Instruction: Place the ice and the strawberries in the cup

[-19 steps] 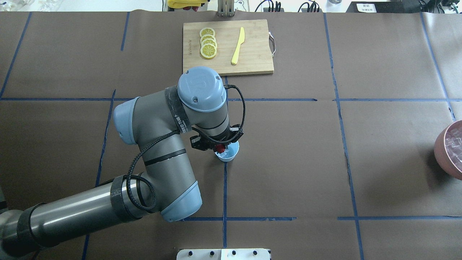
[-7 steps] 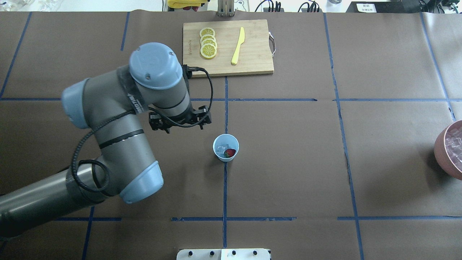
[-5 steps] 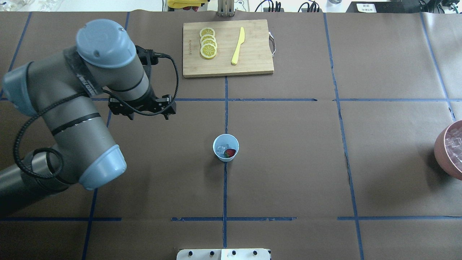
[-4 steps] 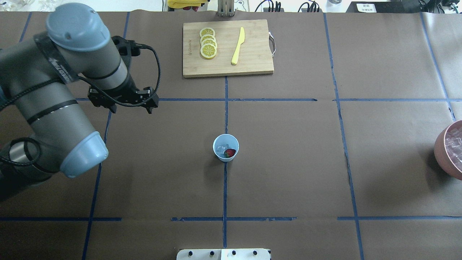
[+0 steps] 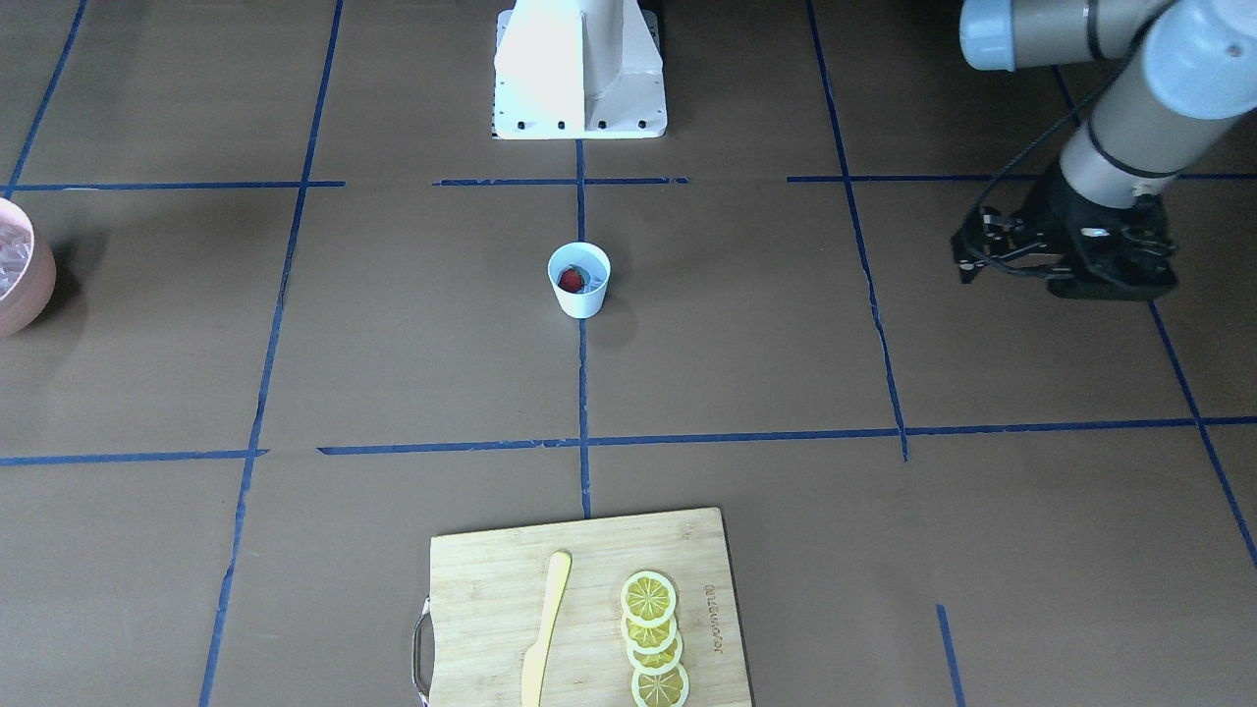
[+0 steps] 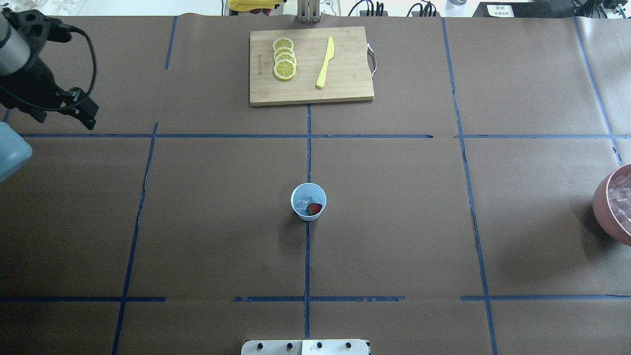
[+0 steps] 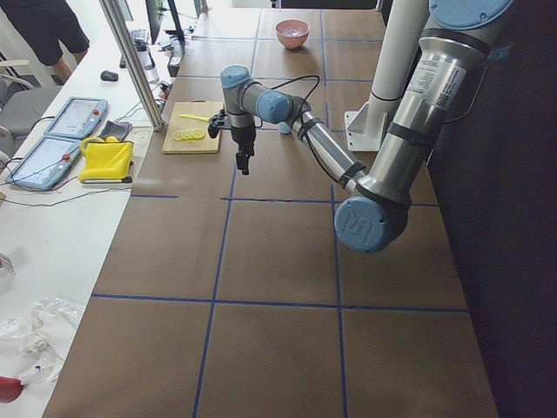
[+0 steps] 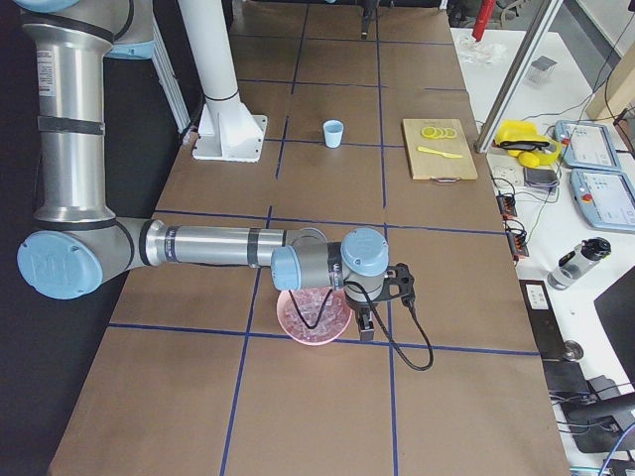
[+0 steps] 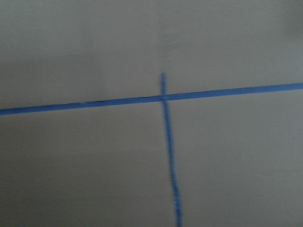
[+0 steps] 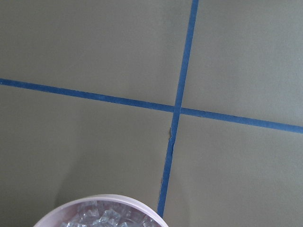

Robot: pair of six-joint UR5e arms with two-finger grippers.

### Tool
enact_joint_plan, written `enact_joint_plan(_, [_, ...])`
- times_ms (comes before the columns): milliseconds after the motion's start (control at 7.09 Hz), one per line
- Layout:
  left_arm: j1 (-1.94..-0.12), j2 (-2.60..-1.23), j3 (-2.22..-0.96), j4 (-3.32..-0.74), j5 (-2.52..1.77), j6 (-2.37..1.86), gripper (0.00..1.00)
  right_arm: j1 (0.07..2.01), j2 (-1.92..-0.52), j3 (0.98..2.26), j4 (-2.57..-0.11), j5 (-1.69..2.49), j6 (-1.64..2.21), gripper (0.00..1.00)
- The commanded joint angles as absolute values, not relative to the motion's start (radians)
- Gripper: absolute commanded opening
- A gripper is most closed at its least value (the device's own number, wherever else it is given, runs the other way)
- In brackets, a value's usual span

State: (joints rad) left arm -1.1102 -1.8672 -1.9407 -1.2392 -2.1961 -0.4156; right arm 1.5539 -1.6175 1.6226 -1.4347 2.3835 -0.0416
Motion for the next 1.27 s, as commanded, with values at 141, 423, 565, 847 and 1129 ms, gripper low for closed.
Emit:
enact_joint_plan(141, [-1.299,-1.683,-1.922,-1.249,-2.244,-0.105,1.0,1.554,-1.615,1.621,-1.434,2.384,-0.041,1.0])
enact_joint_plan(423, [-1.415,-1.617,-1.844,-1.262,-2.31,0.03,1.0,1.554,-1.615,1.621,-1.434,2.384,-0.041,1.0])
enact_joint_plan(565, [-1.443,-1.612,-1.788,-1.281,-2.322,0.041,1.0,1.554,-1.617,1.62,-1.434,2.384,-0.041,1.0])
enact_joint_plan(847, [-1.491,-1.556,-1.692,-1.462,-2.324,0.034,1.0,1.554,-1.617,1.62,-1.433,2.385,-0.041,1.0])
enact_joint_plan(1129, [-1.535,-1.557,-1.657,-1.48,-2.324,0.028,1.0,1.554,-1.617,1.621,-1.433,2.385,-0.043,1.0])
